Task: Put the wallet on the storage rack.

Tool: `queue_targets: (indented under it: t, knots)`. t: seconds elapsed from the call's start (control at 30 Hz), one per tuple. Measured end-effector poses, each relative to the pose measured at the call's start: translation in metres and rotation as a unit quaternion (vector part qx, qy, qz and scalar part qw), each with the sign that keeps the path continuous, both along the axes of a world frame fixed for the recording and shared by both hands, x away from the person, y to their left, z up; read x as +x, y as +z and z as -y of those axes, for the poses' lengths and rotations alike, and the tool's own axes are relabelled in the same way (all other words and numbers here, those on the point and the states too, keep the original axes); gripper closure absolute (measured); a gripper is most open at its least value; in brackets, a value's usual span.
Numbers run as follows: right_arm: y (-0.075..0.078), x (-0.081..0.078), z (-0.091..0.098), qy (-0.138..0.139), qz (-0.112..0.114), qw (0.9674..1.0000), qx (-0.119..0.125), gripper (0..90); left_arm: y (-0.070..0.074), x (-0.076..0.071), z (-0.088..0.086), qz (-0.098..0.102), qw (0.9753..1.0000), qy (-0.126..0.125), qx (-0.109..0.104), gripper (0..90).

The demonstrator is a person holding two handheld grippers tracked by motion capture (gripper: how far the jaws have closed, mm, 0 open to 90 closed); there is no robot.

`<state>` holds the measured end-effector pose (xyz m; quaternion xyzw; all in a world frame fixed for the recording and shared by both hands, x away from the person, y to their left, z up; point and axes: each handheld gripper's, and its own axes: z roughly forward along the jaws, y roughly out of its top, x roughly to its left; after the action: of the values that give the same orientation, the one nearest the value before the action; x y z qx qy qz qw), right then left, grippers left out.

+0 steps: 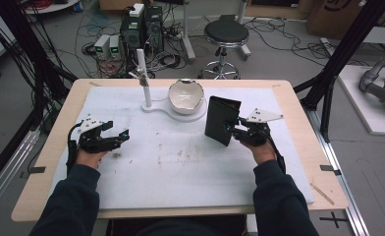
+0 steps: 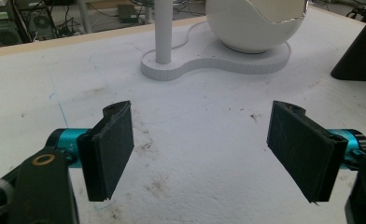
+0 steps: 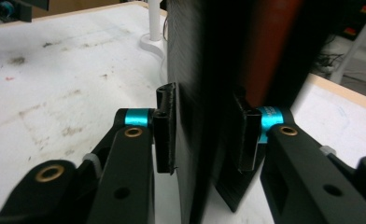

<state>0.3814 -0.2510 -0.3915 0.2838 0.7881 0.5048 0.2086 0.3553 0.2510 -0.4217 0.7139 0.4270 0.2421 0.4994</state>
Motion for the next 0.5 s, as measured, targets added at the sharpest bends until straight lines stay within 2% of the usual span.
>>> queue_targets:
  t: [0.07, 0.1, 0.23, 0.5]
  knots:
    - [0.002, 0.009, -0.004, 0.004, -0.005, 1.0000, 0.000, 66.4, 0.000, 0.000, 0.000, 0.001, 1.0000, 0.001, -0.001, 22.8]
    - [0.003, 0.012, -0.006, 0.007, 0.000, 1.0000, 0.006, 65.9, 0.000, 0.000, 0.000, 0.001, 1.0000, 0.001, -0.003, 22.8]
    - [0.011, 0.017, -0.013, 0.023, 0.013, 0.9996, 0.005, 63.8, 0.000, 0.000, -0.002, -0.002, 1.0000, 0.001, -0.001, 22.8]
    - [0.021, 0.012, -0.007, 0.031, 0.034, 0.9987, 0.024, 64.8, 0.000, 0.000, -0.001, -0.002, 1.0000, -0.001, -0.001, 22.9]
